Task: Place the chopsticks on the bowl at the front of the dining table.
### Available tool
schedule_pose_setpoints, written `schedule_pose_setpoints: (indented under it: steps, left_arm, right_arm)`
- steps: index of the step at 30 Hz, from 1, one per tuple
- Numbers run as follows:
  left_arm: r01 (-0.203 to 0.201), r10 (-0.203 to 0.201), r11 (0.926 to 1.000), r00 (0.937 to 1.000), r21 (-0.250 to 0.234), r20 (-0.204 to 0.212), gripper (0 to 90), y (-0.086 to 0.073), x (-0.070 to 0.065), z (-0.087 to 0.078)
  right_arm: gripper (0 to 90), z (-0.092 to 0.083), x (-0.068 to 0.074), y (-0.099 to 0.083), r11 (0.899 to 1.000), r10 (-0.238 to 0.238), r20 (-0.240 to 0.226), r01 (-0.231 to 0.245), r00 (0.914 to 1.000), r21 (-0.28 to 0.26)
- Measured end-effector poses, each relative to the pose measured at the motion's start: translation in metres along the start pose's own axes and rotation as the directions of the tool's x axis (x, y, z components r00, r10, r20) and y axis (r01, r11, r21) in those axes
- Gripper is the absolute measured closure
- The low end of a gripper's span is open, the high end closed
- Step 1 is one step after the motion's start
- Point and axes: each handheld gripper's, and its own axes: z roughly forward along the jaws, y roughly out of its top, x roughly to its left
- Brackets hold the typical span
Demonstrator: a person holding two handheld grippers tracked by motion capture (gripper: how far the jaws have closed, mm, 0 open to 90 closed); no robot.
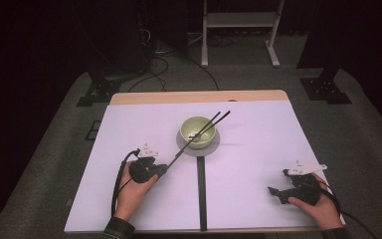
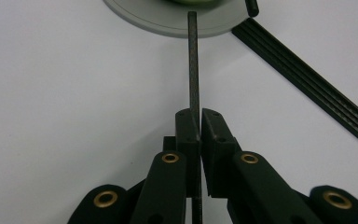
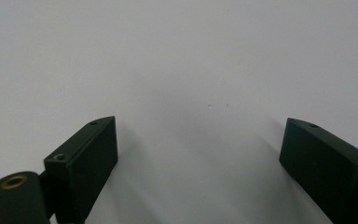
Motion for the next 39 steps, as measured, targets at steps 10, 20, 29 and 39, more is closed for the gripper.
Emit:
schedule_pose_setpoints:
  steps: [10, 20, 29, 39]
  left_arm:
    - [0.010, -0.010, 0.9995, 0.9999, -0.028, 0.001, 86.4, 0.005, 0.004, -0.009]
    - [0.011, -0.010, 0.9990, 0.9999, -0.044, 0.005, 86.4, 0.011, 0.005, -0.015]
    - [0.016, -0.016, 0.9977, 0.9999, -0.065, 0.005, 86.4, 0.018, 0.007, -0.021]
    - [0.015, -0.015, 0.9960, 0.9999, -0.088, -0.001, 86.4, 0.031, 0.010, -0.030]
  right_arm:
    - [9.9, 0.000, 0.000, 0.000, 1.000, 0.000, 0.000, 0.000, 1.0000, 0.000]
    - [9.9, 0.000, 0.000, 0.000, 1.000, 0.000, 0.000, 0.000, 1.0000, 0.000]
    - [9.9, 0.000, 0.000, 0.000, 1.000, 0.002, -0.001, -0.002, 1.0000, 0.000]
    - [10.0, 0.000, 0.000, 0.000, 1.000, 0.003, -0.003, -0.003, 1.0000, 0.001]
